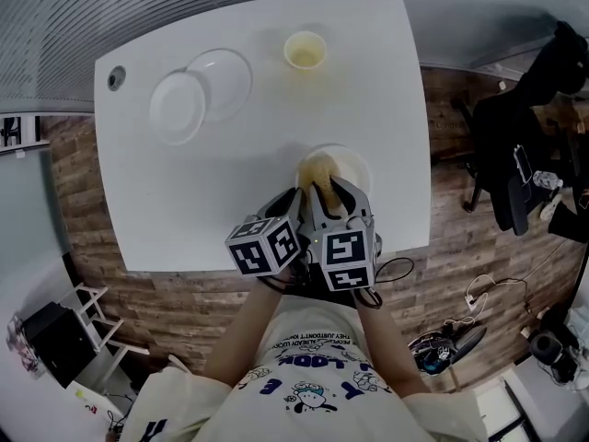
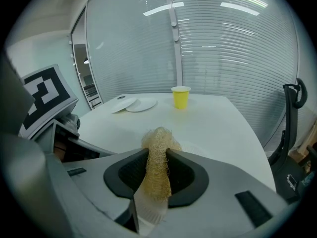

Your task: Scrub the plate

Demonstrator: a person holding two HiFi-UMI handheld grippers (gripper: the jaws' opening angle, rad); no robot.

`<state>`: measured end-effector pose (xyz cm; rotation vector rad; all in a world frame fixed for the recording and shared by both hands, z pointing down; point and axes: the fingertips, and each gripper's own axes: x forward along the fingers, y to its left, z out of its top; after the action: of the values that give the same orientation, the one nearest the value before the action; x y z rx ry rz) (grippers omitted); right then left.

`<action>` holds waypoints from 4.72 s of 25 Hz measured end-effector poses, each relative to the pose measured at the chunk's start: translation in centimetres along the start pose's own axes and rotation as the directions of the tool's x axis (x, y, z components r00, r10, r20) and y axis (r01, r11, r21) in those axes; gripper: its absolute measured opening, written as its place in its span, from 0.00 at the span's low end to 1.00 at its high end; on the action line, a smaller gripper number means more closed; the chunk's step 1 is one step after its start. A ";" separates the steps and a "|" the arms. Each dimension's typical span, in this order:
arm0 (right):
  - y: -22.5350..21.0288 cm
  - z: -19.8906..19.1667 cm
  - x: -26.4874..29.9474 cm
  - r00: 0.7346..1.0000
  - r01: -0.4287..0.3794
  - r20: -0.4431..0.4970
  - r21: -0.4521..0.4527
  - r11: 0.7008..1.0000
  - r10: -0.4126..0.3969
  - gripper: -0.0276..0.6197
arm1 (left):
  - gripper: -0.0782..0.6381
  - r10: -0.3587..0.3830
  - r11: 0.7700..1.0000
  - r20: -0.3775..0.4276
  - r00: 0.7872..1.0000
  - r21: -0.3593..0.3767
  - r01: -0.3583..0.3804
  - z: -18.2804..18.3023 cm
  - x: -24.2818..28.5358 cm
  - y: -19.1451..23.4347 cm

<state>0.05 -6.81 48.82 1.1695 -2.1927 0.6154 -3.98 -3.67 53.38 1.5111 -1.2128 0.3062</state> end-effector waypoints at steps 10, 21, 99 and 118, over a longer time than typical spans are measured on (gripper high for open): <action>0.7 -0.9 -1.0 1.000 -0.001 -0.012 0.014 1.000 0.001 0.20 | 0.19 -0.001 1.000 0.007 1.000 0.005 0.001 0.1 -0.1 0.0; 0.9 -2.2 -2.2 0.999 0.003 -0.033 0.020 1.000 -0.003 0.20 | 0.19 0.006 1.000 0.006 1.000 -0.004 -0.006 0.1 0.1 0.2; -12.9 -5.5 -7.3 0.923 0.380 -0.033 0.236 0.894 -0.383 0.21 | 0.28 -0.028 0.999 0.068 0.997 0.043 0.025 3.3 -2.1 0.7; -13.5 -4.4 -8.2 0.919 0.369 0.030 0.278 0.887 -0.392 0.40 | 0.25 -0.084 0.982 0.069 0.994 0.176 0.070 2.8 -2.6 -3.2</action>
<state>16.43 -6.06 48.23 1.7448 -1.9034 0.7133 -3.70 -5.15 48.64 1.7292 -1.2088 0.3111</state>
